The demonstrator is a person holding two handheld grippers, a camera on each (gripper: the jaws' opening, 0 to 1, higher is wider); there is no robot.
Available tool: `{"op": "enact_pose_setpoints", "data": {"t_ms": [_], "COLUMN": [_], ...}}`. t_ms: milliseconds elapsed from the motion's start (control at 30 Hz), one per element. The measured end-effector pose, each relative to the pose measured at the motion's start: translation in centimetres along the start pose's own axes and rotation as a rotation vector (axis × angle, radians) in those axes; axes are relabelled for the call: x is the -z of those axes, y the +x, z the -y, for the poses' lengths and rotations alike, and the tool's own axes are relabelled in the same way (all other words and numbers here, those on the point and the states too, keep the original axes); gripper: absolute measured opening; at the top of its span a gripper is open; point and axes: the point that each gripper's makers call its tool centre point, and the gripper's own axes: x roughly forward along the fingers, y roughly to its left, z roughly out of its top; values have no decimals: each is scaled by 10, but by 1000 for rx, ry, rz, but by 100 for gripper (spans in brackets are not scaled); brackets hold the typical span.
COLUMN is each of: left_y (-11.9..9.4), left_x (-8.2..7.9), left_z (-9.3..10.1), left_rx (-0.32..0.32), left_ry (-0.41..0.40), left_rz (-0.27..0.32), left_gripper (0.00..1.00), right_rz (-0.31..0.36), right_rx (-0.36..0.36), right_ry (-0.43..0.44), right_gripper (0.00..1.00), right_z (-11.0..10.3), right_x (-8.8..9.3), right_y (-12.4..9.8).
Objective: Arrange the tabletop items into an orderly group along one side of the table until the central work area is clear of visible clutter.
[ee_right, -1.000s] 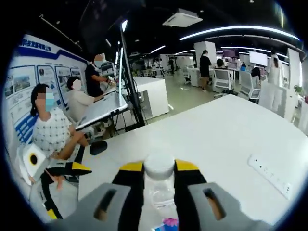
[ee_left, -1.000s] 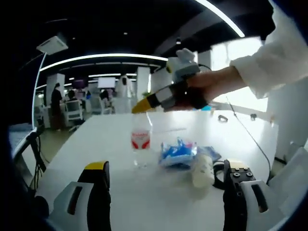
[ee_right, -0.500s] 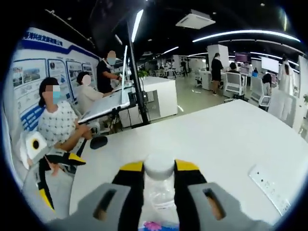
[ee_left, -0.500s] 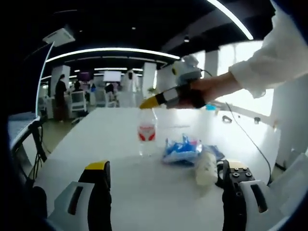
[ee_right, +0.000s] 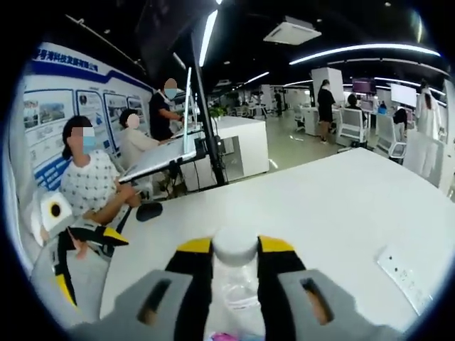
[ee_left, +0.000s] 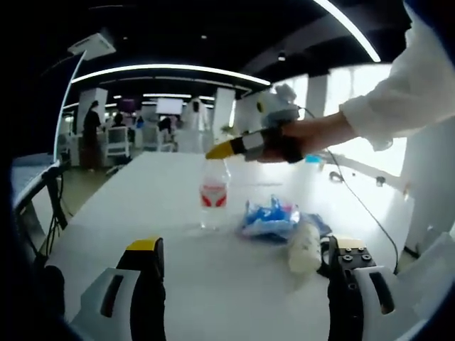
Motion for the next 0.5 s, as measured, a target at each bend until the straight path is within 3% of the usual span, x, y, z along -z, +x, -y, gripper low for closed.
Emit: {"op": "enact_pose_setpoints", "data": {"t_ms": [400, 500], "left_y": [1, 2], "left_x": [2, 2], "left_z": [2, 3], "left_rx": [11, 16], "left_ry": [-4, -11], "left_rz": [-14, -13], "left_gripper": [91, 91], "right_rz": [23, 44], "right_rx": [7, 5], "right_ry": [43, 61], "right_gripper": [22, 28], "right_z": [1, 0], "right_x": [-3, -8], "right_y": [3, 3]}}
